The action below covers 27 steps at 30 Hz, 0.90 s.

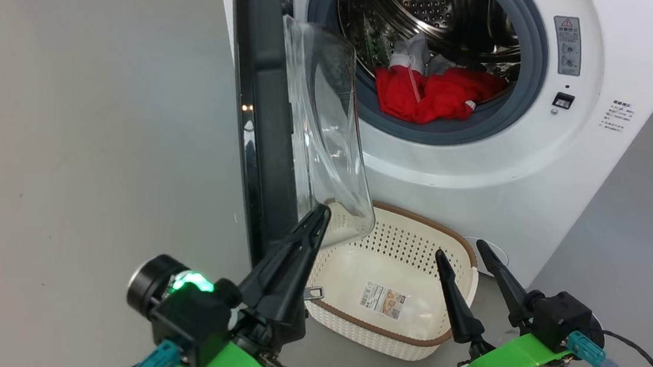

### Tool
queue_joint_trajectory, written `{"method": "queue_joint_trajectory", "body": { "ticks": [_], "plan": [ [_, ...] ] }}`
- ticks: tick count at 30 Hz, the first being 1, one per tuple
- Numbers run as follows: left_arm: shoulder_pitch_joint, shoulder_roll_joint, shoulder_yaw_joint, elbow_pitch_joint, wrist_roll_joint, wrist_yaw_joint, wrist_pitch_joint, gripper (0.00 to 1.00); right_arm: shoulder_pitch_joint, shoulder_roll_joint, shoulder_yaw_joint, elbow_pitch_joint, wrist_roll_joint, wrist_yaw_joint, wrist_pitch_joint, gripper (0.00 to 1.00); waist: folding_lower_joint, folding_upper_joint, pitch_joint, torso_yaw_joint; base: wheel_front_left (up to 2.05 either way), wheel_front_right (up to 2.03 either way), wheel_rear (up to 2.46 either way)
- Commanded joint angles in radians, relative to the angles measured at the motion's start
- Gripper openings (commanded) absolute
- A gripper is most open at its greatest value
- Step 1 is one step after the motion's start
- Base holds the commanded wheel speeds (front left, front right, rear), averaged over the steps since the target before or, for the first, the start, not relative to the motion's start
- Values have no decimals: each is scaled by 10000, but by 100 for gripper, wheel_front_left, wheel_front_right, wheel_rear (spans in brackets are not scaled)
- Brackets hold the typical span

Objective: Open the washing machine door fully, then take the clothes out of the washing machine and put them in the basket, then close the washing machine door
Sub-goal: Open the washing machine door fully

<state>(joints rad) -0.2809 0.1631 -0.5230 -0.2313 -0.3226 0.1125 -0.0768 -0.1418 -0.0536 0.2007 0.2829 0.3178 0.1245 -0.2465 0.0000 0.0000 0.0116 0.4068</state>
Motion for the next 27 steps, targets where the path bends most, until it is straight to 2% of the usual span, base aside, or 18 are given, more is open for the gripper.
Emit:
{"method": "queue_joint_trajectory", "body": {
  "ticks": [1, 8, 18, 27],
  "plan": [
    [-461, -28, 193, 46, -124, -142, 129, 0, -384, 33, 155, -289, 4, 62, -42, 100, 0, 0, 88, -70, 0, 0, 0],
    [-451, -199, -170, 1431, -444, -329, 569, 0, -455, 34, 134, -314, -25, 62, -18, 100, 0, 0, 206, -160, 0, 0, 0],
    [-429, -226, -155, 2581, -546, -84, 877, 0, -468, 34, 117, -332, -25, 62, 4, 100, 0, 0, 259, -139, 0, 0, 0],
    [-317, -66, 135, 2967, -657, 188, 795, 0, -446, 34, 160, -312, 11, 62, 13, 100, 0, 0, 237, -47, 0, 0, 0]
  ]
}}
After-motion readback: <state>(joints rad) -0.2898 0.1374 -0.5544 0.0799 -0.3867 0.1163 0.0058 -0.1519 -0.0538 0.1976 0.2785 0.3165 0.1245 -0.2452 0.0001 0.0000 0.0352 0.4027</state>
